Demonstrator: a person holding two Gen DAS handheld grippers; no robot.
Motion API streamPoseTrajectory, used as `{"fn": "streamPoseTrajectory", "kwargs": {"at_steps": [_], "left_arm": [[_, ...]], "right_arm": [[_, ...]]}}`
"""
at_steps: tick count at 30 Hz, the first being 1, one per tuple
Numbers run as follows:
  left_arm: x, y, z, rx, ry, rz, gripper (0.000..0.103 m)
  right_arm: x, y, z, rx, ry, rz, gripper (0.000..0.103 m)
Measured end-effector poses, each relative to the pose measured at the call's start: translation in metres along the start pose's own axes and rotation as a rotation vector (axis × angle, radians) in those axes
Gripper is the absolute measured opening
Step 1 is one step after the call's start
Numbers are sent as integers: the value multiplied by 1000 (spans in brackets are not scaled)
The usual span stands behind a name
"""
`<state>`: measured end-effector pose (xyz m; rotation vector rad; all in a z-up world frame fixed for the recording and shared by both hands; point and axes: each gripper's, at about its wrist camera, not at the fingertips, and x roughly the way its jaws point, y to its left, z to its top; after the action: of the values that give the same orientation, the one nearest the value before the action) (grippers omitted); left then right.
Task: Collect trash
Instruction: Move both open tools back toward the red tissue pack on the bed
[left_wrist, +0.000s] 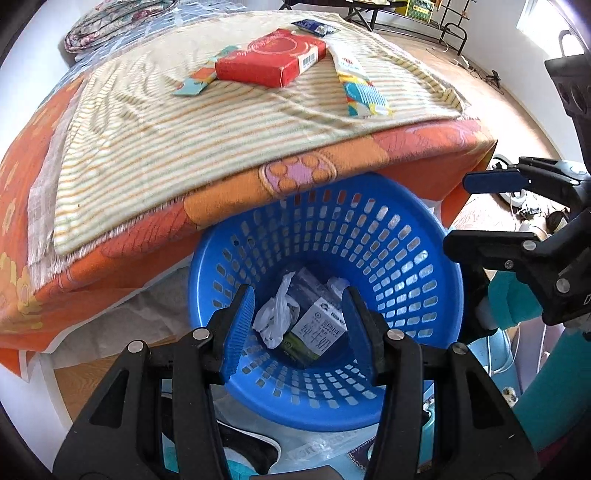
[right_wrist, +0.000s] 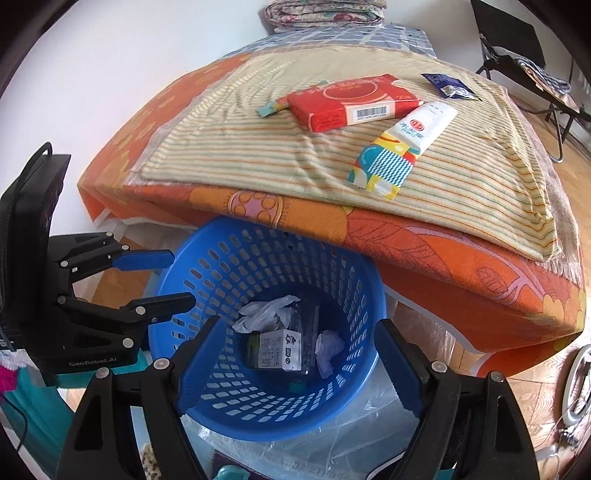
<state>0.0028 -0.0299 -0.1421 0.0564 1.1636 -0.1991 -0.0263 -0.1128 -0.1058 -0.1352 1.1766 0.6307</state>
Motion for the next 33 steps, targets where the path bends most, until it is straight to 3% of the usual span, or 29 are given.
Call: {"fn": "streamPoseTrajectory", "kwargs": {"at_steps": [3,12,16,25,33], "left_arm": [[-5,2,9,1,-22,-2,64],[-17,18,51,-27,-74,-23,64],[-21,20,73,-18,-101,-38,75],[-14,18,130,37,-141,-42,76],[7,22,167,58,-135,-22,79]], "right_arm": [[-7,-6,8,27,-22,5,85],[-20,-38,39,147,-54,45,85],[-25,-56,54,200,-72,47,85],[-23,-116,92,369,-91,50,85],[-6,-148,130,424,-91,28,85]]}}
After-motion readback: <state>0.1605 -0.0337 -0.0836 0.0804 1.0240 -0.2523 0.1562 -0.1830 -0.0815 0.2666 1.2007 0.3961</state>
